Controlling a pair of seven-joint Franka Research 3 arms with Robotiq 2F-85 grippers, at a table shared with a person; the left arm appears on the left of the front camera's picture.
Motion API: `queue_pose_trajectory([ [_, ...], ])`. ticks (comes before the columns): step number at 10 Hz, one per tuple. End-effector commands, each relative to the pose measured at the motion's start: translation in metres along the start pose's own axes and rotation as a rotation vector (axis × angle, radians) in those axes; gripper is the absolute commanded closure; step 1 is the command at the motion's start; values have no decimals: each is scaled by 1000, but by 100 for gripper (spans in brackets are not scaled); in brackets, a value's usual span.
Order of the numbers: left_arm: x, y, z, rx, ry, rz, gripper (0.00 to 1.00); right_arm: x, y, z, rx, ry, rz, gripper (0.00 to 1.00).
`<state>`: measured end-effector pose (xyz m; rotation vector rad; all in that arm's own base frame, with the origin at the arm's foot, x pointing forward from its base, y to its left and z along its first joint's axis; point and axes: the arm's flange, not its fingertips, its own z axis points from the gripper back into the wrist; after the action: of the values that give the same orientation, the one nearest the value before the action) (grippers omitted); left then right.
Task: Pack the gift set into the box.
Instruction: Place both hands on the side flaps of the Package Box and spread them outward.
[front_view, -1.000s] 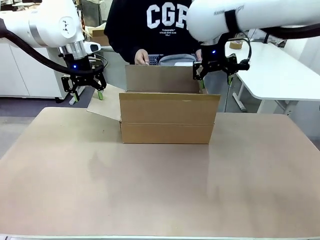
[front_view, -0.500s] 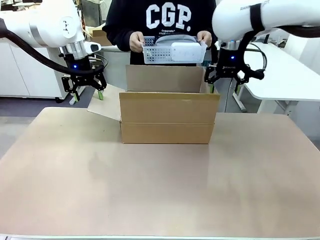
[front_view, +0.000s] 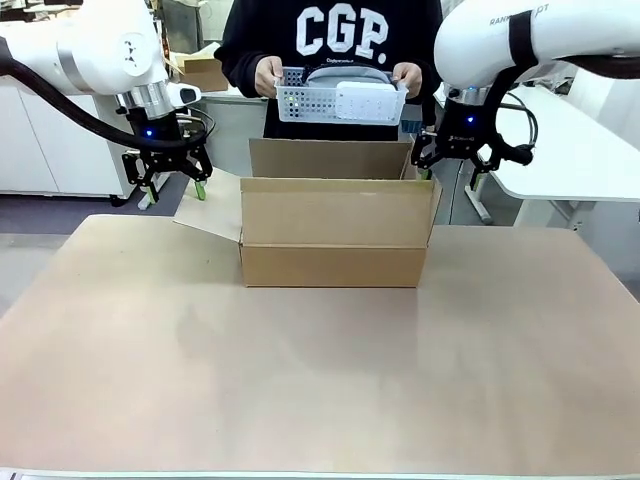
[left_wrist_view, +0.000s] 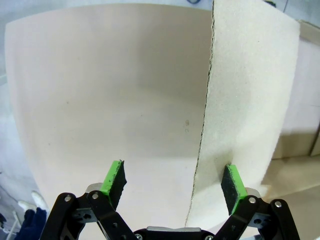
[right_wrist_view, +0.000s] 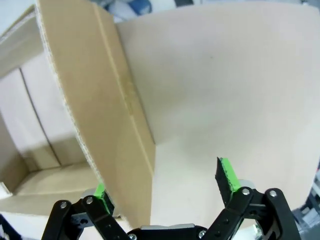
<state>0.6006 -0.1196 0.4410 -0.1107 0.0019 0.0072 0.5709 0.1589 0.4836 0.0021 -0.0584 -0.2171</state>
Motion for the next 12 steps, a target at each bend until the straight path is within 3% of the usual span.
queue_pose_trajectory([
  [1,0,1,1,19,-9,15,0,33,-40,-8,132,146,-40,0],
  [4,0,1,1,19,-9,15,0,57,-93,-17,330,314,33,0],
  [7,0,1,1,19,-9,15,0,77,-110,-57,499,489,123,0],
  [12,0,1,1,19,-9,15,0,70,-117,-98,570,455,68,0],
])
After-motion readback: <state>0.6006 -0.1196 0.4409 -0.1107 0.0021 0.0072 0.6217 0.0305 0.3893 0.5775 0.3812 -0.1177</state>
